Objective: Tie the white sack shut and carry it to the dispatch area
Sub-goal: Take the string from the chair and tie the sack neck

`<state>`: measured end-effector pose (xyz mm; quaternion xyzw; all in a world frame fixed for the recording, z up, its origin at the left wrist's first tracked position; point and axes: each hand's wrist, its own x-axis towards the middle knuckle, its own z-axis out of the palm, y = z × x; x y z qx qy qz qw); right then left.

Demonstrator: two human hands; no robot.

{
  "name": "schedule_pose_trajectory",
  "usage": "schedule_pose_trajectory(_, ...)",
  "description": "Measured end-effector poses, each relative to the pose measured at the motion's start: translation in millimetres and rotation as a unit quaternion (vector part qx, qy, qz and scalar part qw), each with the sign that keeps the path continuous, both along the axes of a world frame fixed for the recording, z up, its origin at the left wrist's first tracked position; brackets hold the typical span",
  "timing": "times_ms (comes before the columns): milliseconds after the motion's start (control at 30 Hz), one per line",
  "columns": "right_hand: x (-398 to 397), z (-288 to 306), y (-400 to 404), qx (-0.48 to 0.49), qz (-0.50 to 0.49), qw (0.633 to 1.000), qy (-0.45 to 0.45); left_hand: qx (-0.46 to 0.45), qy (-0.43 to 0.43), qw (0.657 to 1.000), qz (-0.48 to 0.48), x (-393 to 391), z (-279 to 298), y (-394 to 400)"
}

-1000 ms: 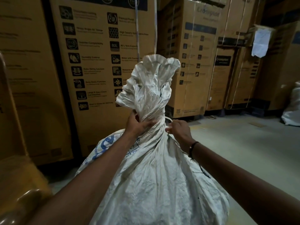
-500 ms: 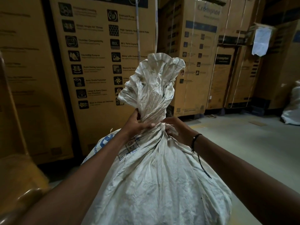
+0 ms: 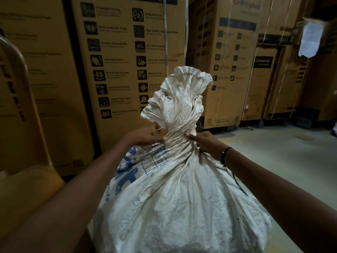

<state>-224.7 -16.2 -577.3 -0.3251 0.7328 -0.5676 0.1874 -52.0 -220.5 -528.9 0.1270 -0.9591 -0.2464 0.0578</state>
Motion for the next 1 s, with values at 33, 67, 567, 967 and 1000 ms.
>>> schedule_pose_trajectory(33,1.2,-0.1,1.3,0.004,0.0,1.0,0.006,0.012,-0.002,1.0,0.004,2.9,2.4,-5.0)
schedule_pose_trajectory(67,0.6,-0.7,2.6,0.009,0.002,1.0,0.009,0.019,-0.004,1.0,0.008,5.5,3.9,-9.2)
schedule_pose_trajectory(567,-6.6,6.4,15.5,0.0,0.039,0.999,-0.012,-0.053,-0.047,0.994,-0.084,38.2,14.8,-11.7)
schedule_pose_trajectory(967,-5.0,-3.5,1.5,0.013,-0.071,0.993,0.091,-0.057,0.139,0.969,-0.197,12.9,-6.1,27.3)
schedule_pose_trajectory(1000,-2.3,-4.2,0.9,0.011,-0.084,0.991,0.101,-0.052,0.145,0.965,-0.213,8.3,-6.6,34.3)
